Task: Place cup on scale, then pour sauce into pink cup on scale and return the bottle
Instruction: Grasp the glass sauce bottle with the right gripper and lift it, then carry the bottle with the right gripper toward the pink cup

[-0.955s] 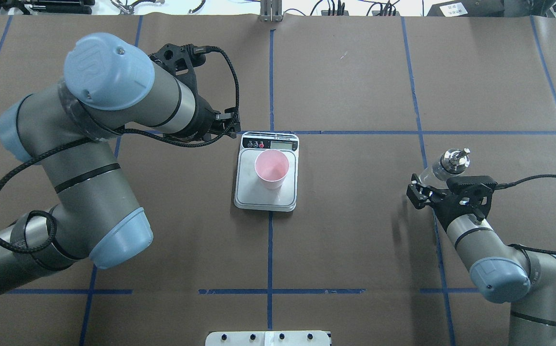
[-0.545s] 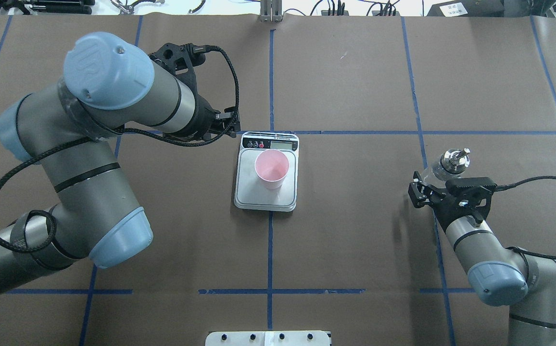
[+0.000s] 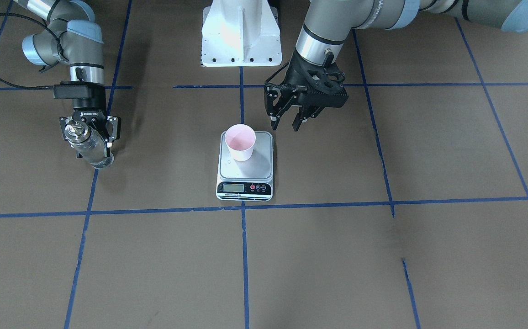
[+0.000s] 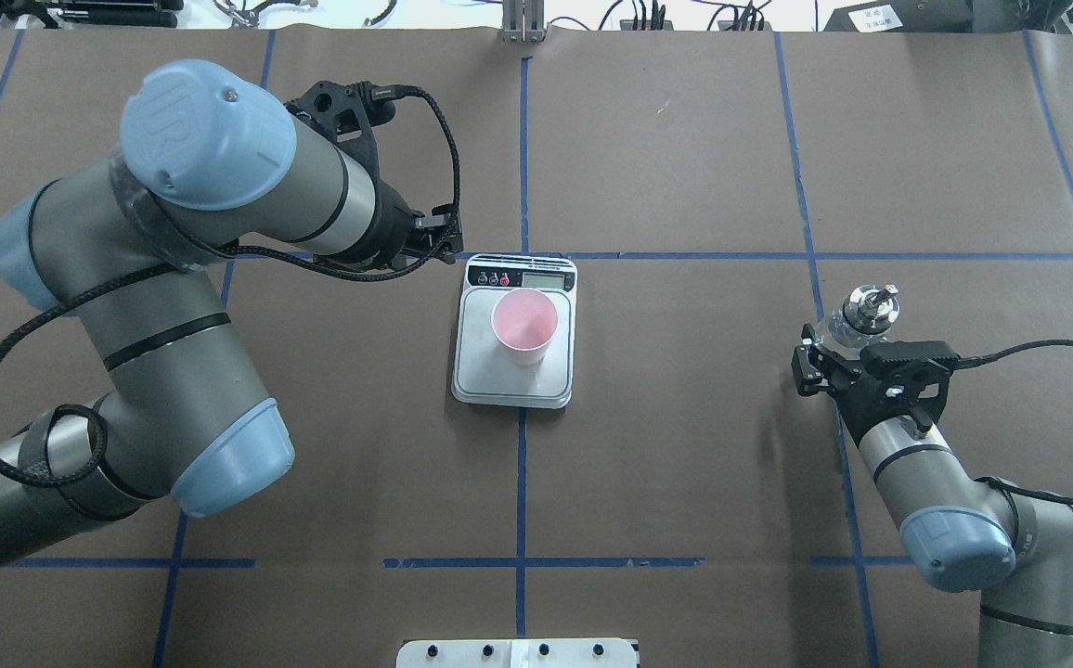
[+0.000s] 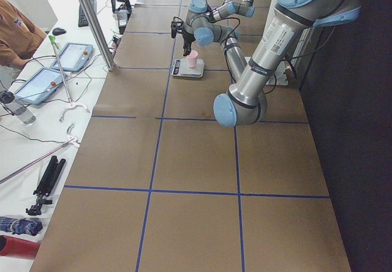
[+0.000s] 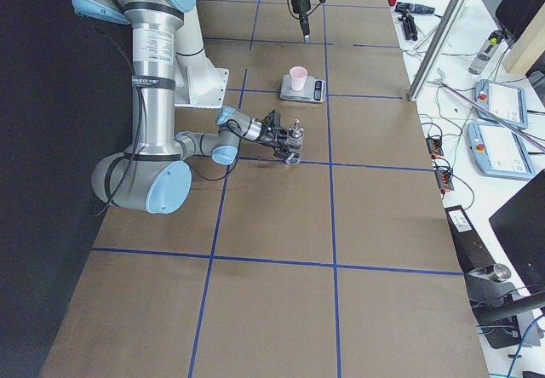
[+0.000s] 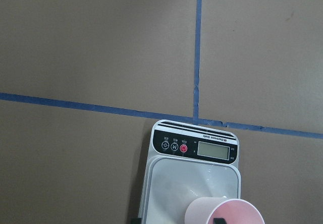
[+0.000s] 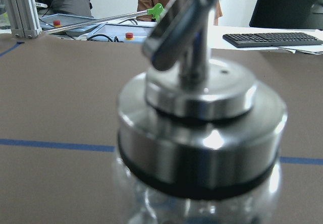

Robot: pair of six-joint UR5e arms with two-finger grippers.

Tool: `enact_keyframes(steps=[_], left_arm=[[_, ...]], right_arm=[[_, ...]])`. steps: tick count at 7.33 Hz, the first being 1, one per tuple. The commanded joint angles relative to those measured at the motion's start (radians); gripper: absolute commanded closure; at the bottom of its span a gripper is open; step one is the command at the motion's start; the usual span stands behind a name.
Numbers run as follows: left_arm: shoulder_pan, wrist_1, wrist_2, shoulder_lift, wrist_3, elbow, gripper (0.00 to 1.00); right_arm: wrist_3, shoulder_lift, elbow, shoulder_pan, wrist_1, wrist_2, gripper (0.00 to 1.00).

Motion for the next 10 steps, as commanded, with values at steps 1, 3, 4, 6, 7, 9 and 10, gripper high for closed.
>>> enact_keyframes(steps=[1, 3, 4, 6, 7, 9, 10], left_arm=[[0.000, 0.000, 0.000, 0.000, 0.000, 0.000, 0.44], [0.000, 0.002, 0.000, 0.000, 0.000, -0.008, 0.44], [-0.011, 0.003, 0.000, 0.003, 0.003, -0.017, 0.44], [-0.046, 0.006, -0.006, 0.119, 0.113, -0.136, 0.44], [-0.052, 0.006, -0.006, 0.127, 0.117, -0.138, 0.44], [-0.063, 0.008, -0.005, 0.135, 0.117, -0.140, 0.44], [-0.074, 0.006, -0.006, 0.144, 0.117, -0.146, 0.44]], right_arm=[[-0.033, 0.004, -0.004, -0.001, 0.000, -0.023, 0.78], [-0.087, 0.073, -0.004, 0.000, -0.003, -0.047, 1.00], [-0.195, 0.116, 0.003, 0.005, -0.007, -0.047, 1.00], [-0.309, 0.145, 0.000, 0.003, -0.029, -0.043, 1.00], [-0.354, 0.231, 0.003, 0.006, -0.135, -0.044, 1.00], [-0.357, 0.363, 0.040, 0.015, -0.359, -0.031, 1.00], [-0.357, 0.423, 0.049, 0.017, -0.524, -0.028, 1.00]])
